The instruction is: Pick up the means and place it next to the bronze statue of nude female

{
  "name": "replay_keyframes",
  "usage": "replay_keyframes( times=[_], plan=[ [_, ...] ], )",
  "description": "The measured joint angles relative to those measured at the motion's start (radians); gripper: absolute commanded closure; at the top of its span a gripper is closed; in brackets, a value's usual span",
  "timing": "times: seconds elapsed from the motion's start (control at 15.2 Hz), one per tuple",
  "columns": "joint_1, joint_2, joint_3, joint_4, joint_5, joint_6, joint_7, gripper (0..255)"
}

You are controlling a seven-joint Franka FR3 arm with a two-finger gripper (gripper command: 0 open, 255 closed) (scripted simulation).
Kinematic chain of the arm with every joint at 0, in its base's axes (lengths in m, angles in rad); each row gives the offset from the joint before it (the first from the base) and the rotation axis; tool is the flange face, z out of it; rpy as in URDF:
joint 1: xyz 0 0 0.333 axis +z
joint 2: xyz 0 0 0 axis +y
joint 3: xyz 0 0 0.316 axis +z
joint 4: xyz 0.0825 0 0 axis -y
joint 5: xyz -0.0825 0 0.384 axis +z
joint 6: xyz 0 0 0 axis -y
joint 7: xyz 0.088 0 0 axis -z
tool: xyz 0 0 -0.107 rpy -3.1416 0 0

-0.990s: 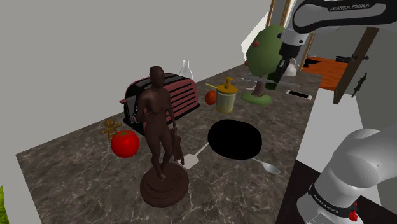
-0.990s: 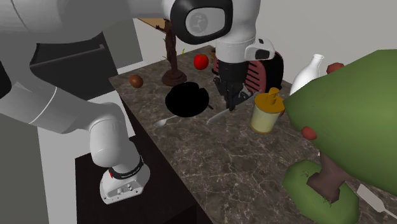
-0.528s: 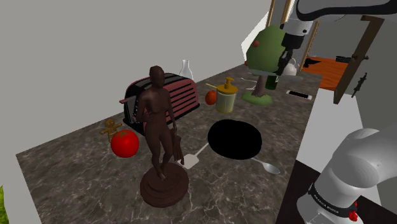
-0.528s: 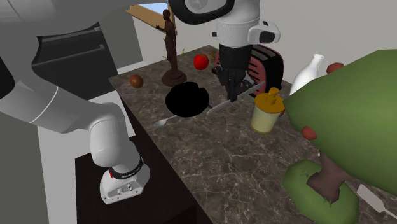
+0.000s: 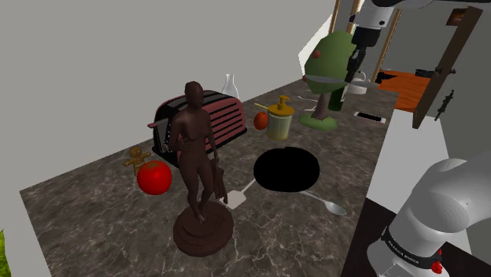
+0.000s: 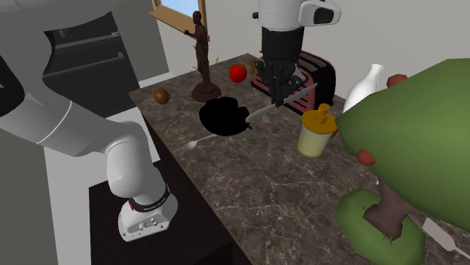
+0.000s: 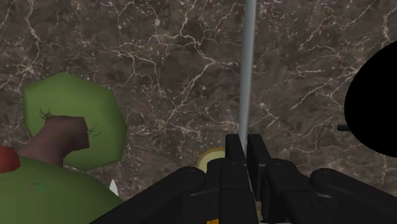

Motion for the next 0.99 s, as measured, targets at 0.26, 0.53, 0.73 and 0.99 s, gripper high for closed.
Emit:
replay_keyframes(
  times=[0.26, 0.53, 0.73, 0.99],
  plan=[
    [0.003, 0.023, 0.001, 0.076, 0.005, -0.054, -0.005, 255],
    [0.006, 0.046, 0.001, 0.150, 0.010, -0.105, -0.009, 255],
    [0.008, 0.070, -0.001, 0.214, 0.014, -0.144, -0.015, 255],
    [0.012, 0.103, -0.001, 0.303, 0.020, -0.201, -0.018, 255]
  ],
)
